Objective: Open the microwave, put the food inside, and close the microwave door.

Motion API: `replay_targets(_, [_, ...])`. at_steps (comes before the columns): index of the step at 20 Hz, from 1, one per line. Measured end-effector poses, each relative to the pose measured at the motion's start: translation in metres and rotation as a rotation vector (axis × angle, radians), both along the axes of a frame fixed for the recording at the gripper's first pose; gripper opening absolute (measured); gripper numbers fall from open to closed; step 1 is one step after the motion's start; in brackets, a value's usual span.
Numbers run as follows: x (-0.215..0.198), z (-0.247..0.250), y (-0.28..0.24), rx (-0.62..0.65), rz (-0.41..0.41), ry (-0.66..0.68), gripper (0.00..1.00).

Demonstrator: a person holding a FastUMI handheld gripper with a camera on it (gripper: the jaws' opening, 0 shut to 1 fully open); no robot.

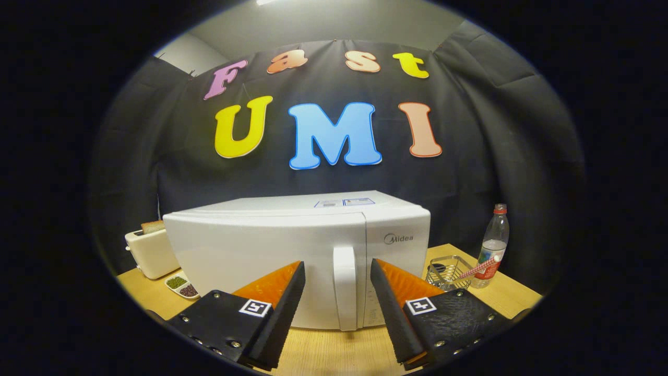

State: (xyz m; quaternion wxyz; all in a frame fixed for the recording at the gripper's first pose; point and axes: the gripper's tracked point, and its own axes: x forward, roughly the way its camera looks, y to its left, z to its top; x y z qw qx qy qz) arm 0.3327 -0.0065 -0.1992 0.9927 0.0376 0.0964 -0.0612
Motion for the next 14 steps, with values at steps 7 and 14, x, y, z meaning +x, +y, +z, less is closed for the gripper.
replay_targets(7, [0.013, -0.037, -0.008, 0.025, -0.04, 0.076, 0.39])
replay_targets(14, [0.008, -0.037, -0.007, 0.046, -0.061, 0.088, 0.15])
